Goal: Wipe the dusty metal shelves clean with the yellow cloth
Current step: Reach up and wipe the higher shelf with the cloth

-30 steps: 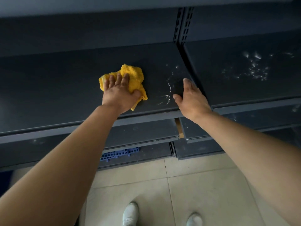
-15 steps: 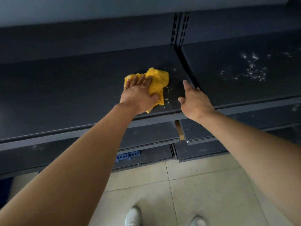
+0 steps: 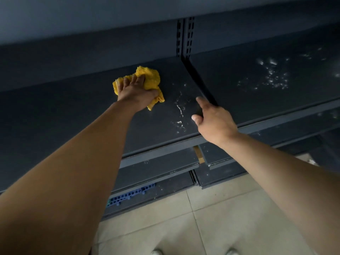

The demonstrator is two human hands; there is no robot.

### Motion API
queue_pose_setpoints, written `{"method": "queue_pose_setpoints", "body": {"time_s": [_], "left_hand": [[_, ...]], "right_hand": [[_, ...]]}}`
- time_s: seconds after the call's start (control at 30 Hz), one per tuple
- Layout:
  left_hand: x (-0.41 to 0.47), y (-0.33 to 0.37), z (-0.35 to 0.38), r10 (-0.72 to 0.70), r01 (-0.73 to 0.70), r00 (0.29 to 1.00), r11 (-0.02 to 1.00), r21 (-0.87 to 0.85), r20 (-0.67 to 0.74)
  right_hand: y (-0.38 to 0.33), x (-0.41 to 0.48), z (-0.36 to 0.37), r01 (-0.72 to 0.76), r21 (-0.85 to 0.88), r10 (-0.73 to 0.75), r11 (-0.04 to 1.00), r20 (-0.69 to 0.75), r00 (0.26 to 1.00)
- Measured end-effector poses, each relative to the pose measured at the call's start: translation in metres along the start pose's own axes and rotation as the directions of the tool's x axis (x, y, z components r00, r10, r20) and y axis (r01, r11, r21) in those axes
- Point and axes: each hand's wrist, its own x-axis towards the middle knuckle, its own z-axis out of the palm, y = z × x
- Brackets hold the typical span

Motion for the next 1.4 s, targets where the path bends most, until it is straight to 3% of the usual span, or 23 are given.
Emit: {"method": "queue_pose_setpoints", "body": {"time_s": [0.17,0.27,0.43,0.6,1.17,1.4], "left_hand": [[0.002,0.035,0.01,0.145,-0.147,0.986,0.989,0.026,0.078],[-0.002,0.047,0.014,0.203,-0.208,0.973,0.978,0.036,0.107],[-0.02,0.054,0.018,0.238,-0.244,0.961,0.969,0.026,0.143],[-0.045,0.06,0.027,0.249,-0.257,0.957,0.966,0.037,0.15],[-0.134,0.084,0.052,0.14,-0.144,0.985,0.989,0.031,0.105],[-0.149,0.066,0.06,-0.13,0.133,0.988,0.991,0.028,-0.079]], "right_hand": [[0.004,-0.001,0.005,0.082,-0.067,-0.078,0.994,0.055,0.995],[0.013,-0.004,0.007,0.18,-0.228,-0.163,0.957,0.09,0.983],[0.037,-0.016,-0.002,0.146,-0.375,-0.129,0.915,0.069,0.989],[0.057,-0.018,-0.01,0.098,-0.334,-0.075,0.938,0.08,0.994],[0.097,-0.027,-0.028,0.272,-0.143,-0.229,0.952,0.262,0.938],[0.098,-0.026,-0.028,0.25,-0.071,-0.227,0.966,0.241,0.944]]}}
